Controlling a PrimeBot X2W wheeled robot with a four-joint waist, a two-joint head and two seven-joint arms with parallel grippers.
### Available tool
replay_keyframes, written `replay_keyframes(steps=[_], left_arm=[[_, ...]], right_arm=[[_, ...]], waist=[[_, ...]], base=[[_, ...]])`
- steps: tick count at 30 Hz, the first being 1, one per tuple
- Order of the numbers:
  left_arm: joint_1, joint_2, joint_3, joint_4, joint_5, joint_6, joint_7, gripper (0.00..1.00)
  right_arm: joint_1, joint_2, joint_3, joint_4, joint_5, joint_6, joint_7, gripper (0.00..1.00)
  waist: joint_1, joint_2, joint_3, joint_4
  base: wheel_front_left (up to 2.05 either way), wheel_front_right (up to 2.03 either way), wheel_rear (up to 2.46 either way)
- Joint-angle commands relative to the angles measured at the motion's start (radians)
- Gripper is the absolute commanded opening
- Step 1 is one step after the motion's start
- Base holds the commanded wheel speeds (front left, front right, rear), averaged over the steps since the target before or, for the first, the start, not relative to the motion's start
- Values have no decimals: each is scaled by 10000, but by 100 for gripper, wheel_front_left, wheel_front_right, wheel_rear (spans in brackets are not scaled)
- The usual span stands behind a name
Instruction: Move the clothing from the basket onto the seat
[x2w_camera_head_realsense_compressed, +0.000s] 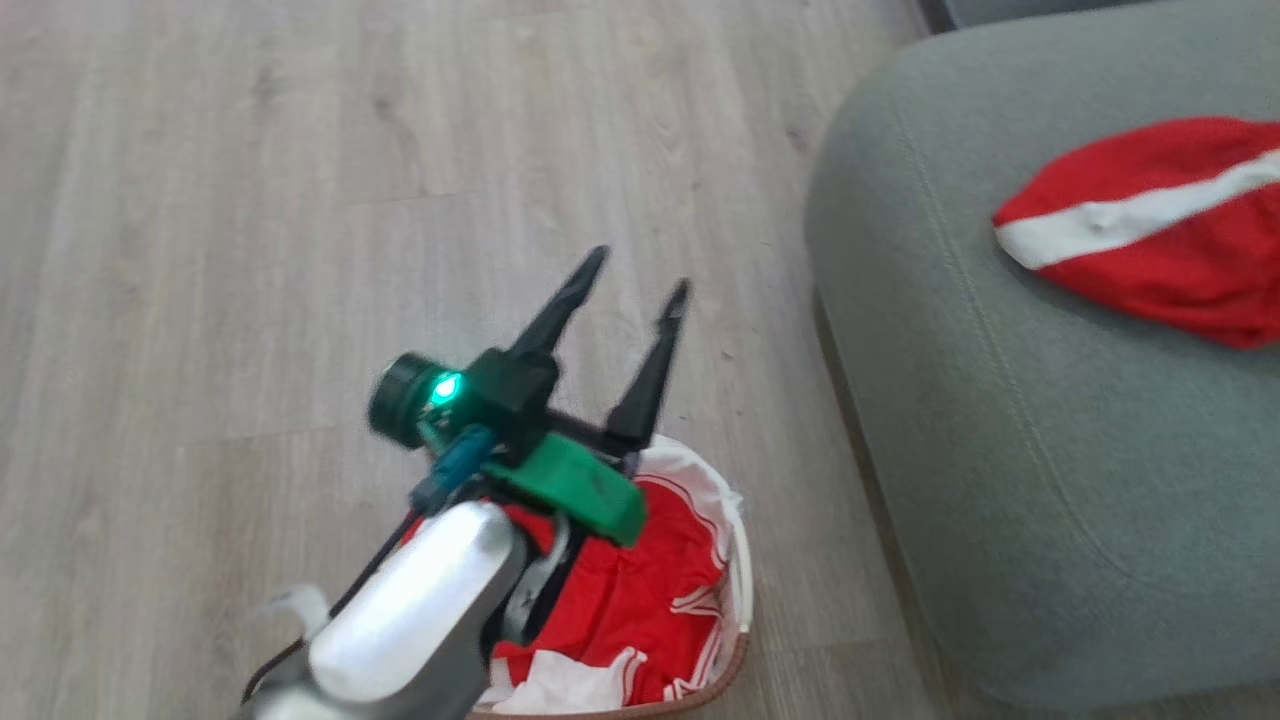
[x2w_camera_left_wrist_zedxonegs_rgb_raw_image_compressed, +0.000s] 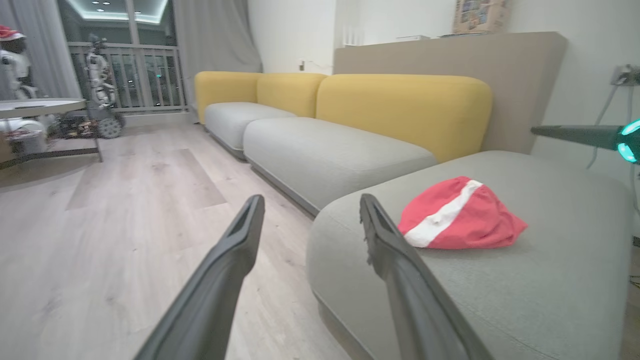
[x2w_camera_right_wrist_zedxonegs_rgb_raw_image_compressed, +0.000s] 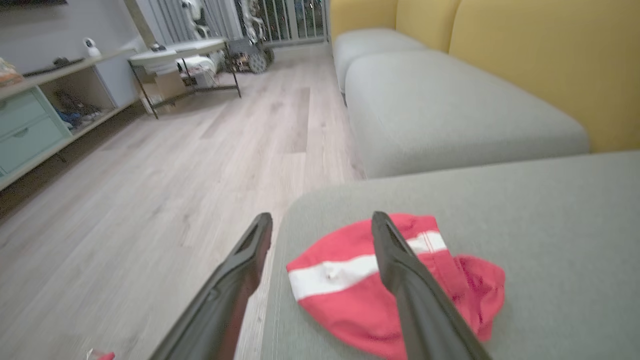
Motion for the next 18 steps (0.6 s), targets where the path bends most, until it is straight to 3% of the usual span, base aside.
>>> replay_keyframes(steps=[1,6,12,16,18], left_arm=[[-159,255,525,-406,75,109,-95,100],[510,397,1073,-753,154,275,-95,100],[1352,451,1817,-997,363,399,-95,100],[1924,407,2320,-1058,595,409,-95,100],[2072,377,2473,-1079,652,419,-95,100]], right_arm=[[210,-299,-662,-162,-329,-2,-128,100],[1830,801,-3563,-648,-2188,-2,-132,100],[4240,2839,-6776,-2112,-4855,-2,-134,100],[5727,4248,-8201,-3420,-6289,-2,-134,100],[6049,4550,-8435,-3693,-6552,-2,-134,100]], waist=[[1,-1,-128,251],[1,-1,-219,530],[1,-1,-362,698],[1,-1,-457,846],[1,-1,-465,872]], base=[[0,0,0],[0,0,0],[0,0,0],[0,0,0],[0,0,0]])
